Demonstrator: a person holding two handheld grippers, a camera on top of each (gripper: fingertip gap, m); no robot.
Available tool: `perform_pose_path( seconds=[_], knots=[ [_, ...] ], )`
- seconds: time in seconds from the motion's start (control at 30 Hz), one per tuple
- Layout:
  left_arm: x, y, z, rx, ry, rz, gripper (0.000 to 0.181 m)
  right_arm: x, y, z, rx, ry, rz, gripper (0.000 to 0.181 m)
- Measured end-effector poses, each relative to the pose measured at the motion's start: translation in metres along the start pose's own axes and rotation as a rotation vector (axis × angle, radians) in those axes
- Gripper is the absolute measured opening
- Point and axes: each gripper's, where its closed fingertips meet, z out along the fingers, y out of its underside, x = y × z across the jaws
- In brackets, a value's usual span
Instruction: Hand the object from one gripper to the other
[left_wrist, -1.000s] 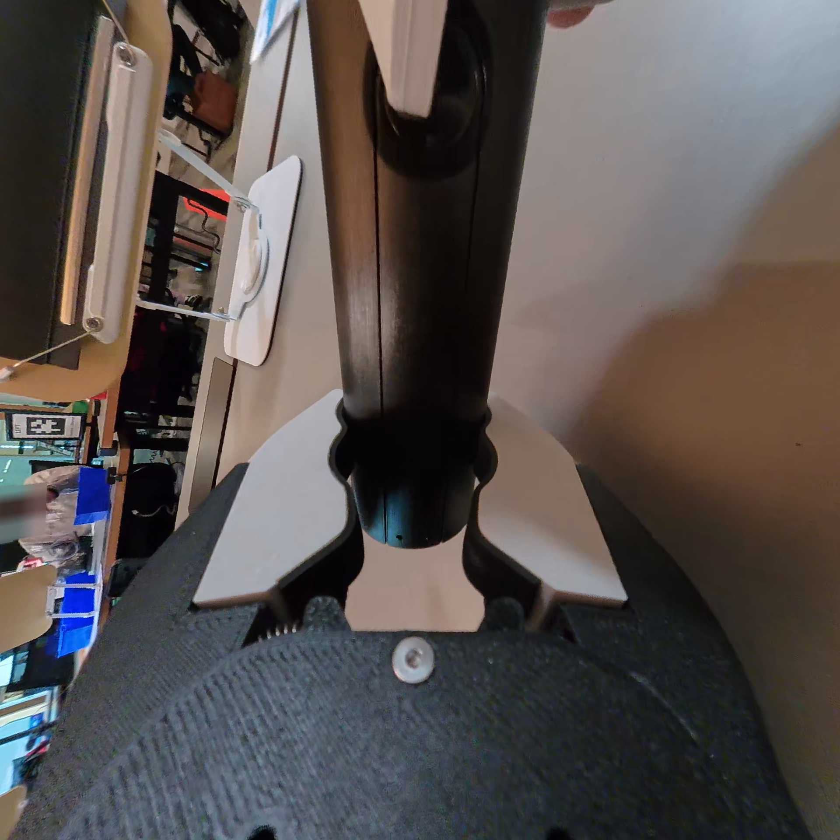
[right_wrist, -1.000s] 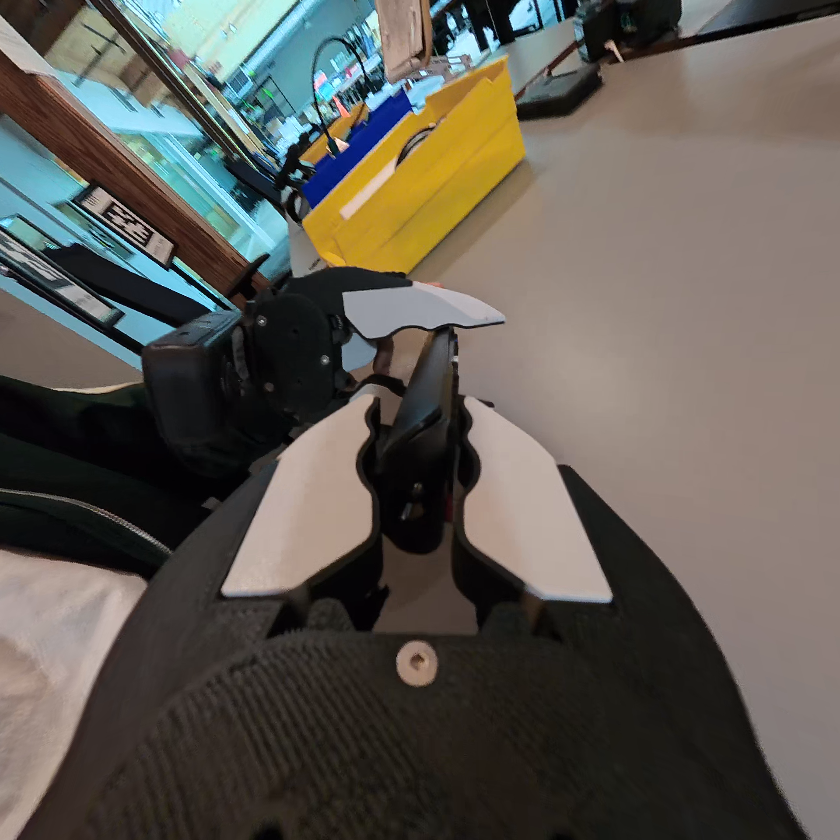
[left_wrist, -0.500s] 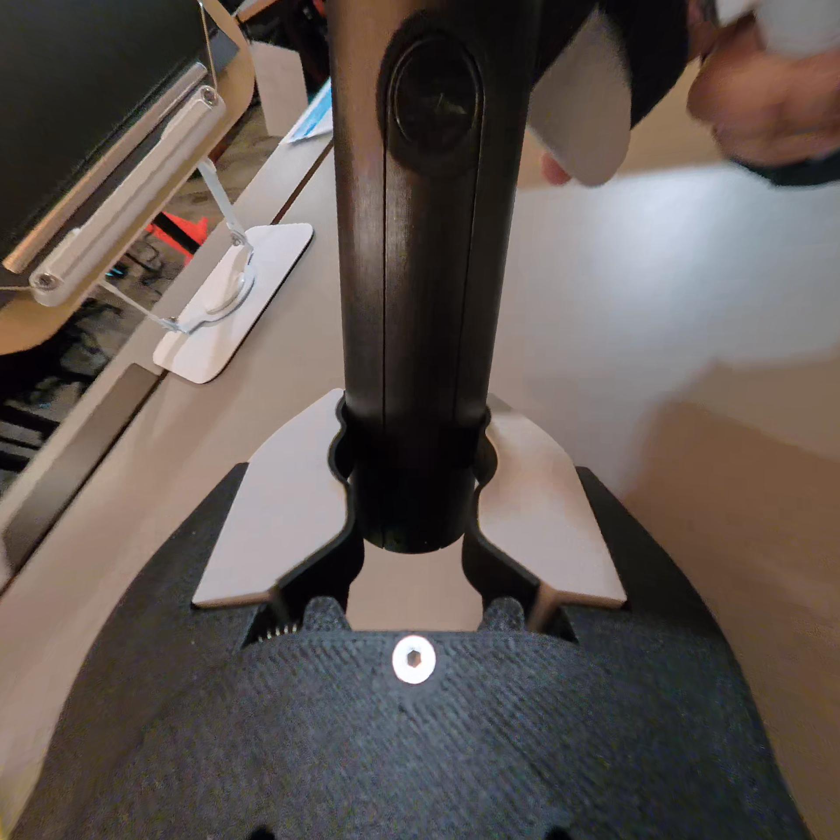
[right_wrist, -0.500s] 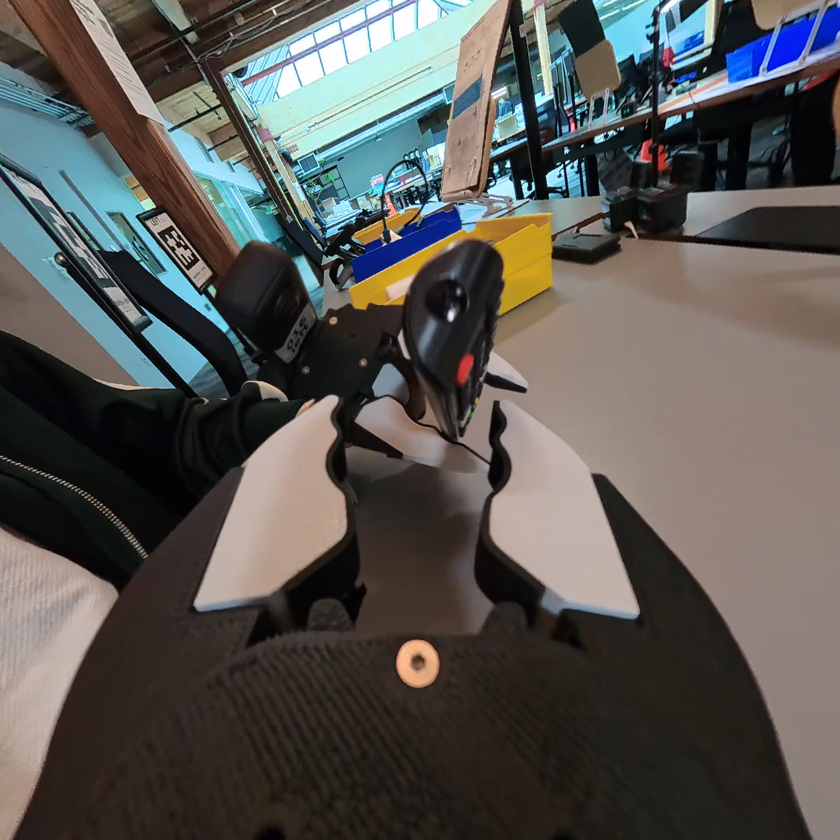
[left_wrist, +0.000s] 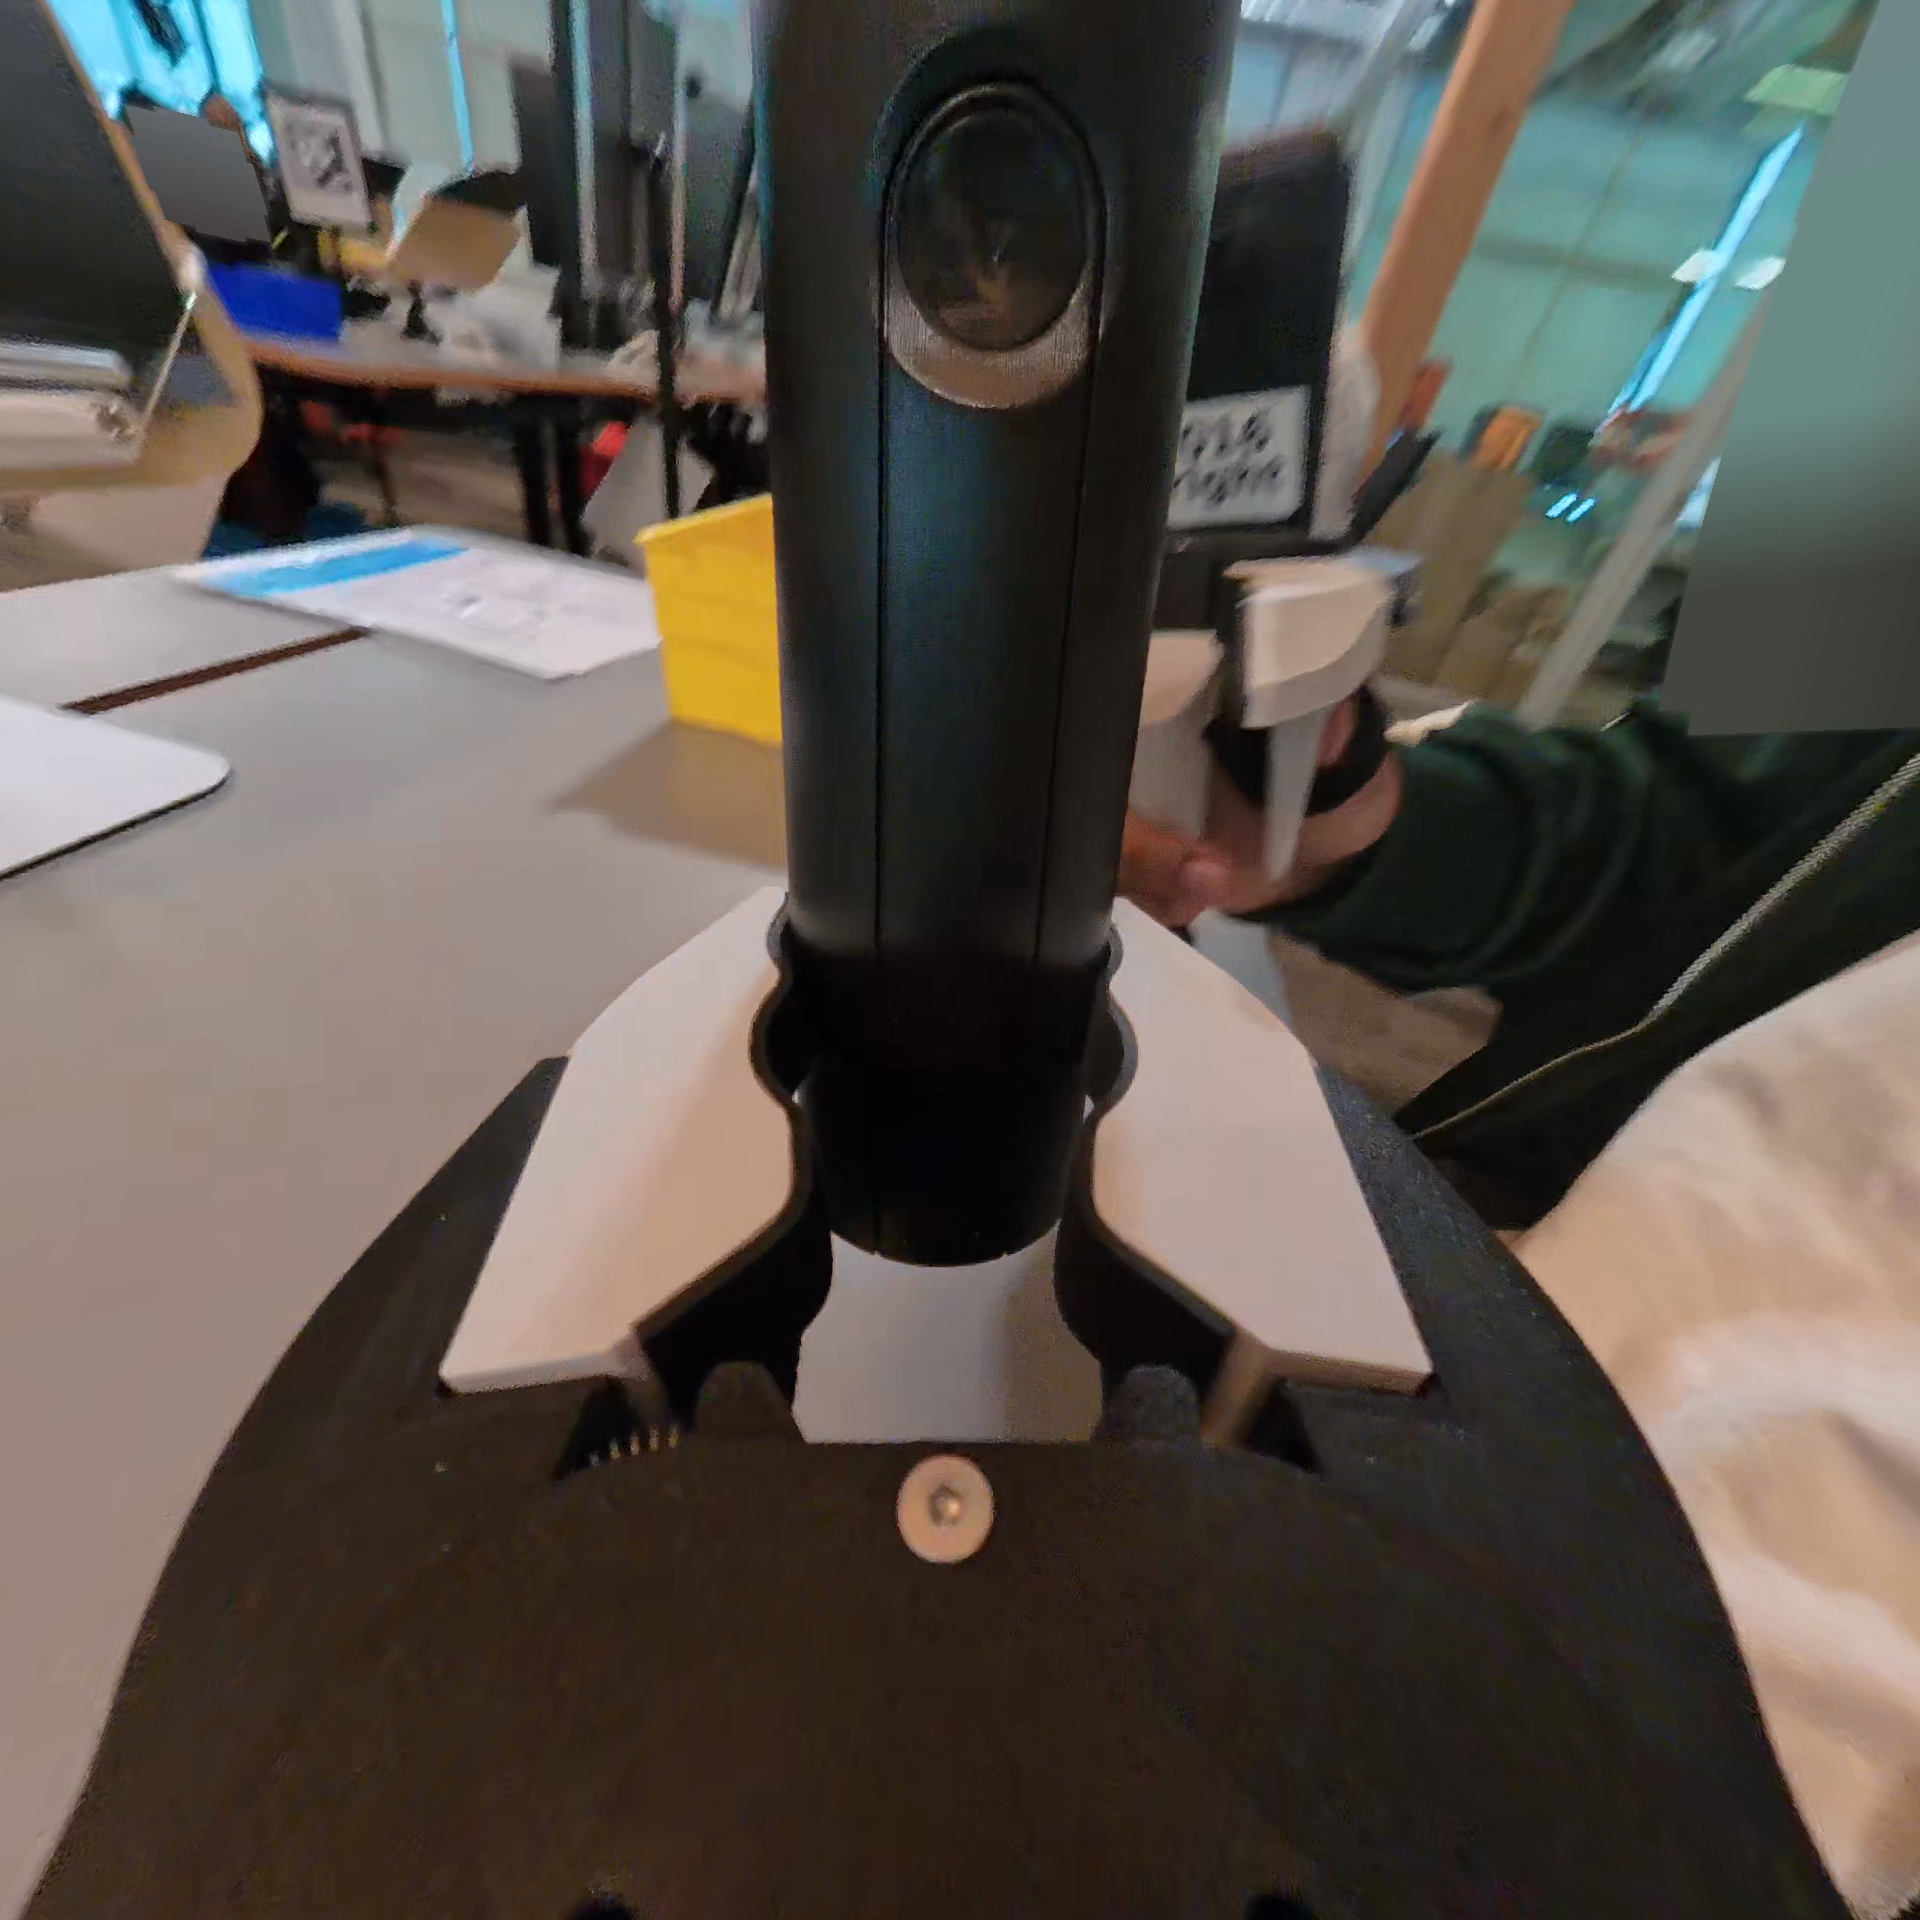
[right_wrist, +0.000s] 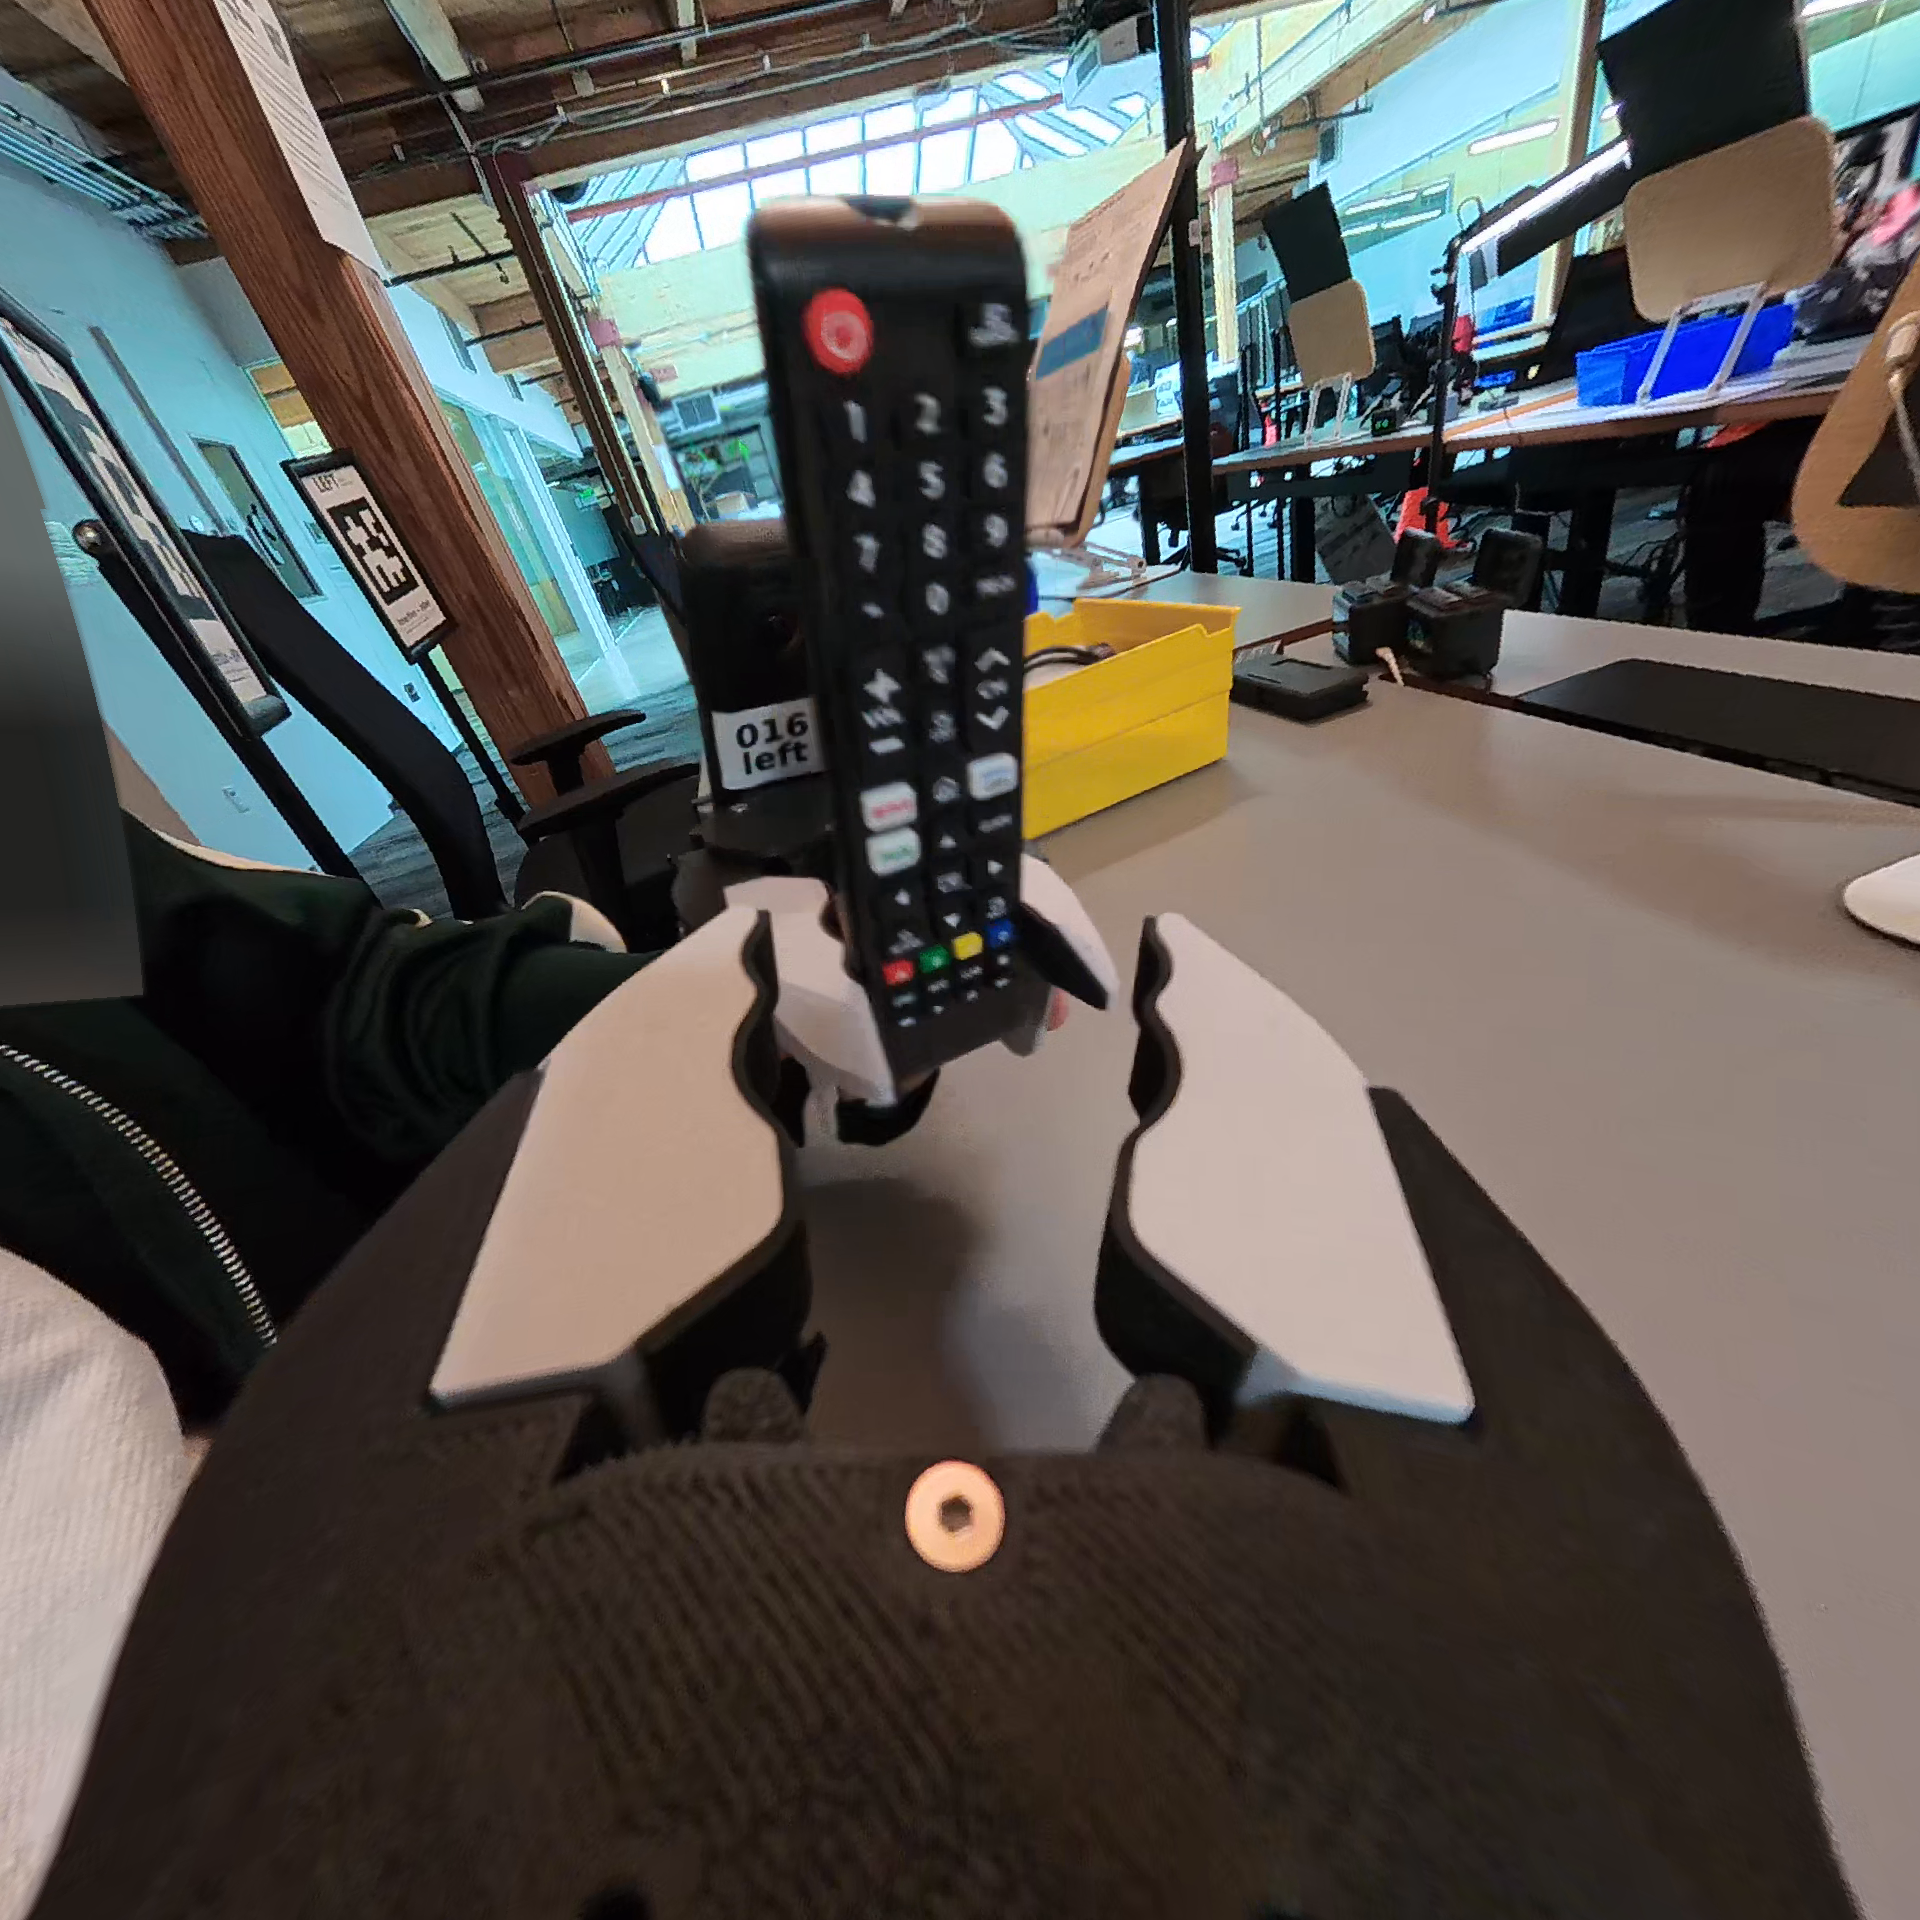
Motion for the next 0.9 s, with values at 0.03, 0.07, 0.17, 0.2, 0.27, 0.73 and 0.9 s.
perform_pose_path(
  seconds=[0.03,0.07,0.17,0.2,0.27,0.73,0.9],
  knots=[
    [0.004,-0.006,-0.002,0.042,0.033,-0.018,0.052,0.001,-0.002,-0.001,0.015,0.008,-0.005,0.066],
    [0.006,-0.010,-0.004,0.073,0.058,-0.038,0.052,0.003,-0.004,-0.003,0.027,0.017,-0.004,0.066],
    [0.005,-0.014,-0.007,0.104,0.078,-0.071,0.052,0.009,-0.005,-0.007,0.051,0.023,0.031,0.065],
    [0.005,-0.013,-0.008,0.103,0.083,-0.075,0.052,0.012,-0.005,-0.008,0.057,0.022,0.050,0.064],
    [0.005,-0.014,-0.008,0.109,0.094,-0.084,0.052,0.016,-0.002,-0.009,0.066,0.020,0.083,0.063],
    [0.038,0.003,0.008,0.033,0.255,-0.077,0.051,-0.006,-0.011,-0.005,0.136,-0.074,-0.005,0.081],
    [0.052,0.009,0.016,0.005,0.297,-0.067,0.051,-0.024,-0.008,0.004,0.099,-0.096,-0.071,0.080]
  ],
)
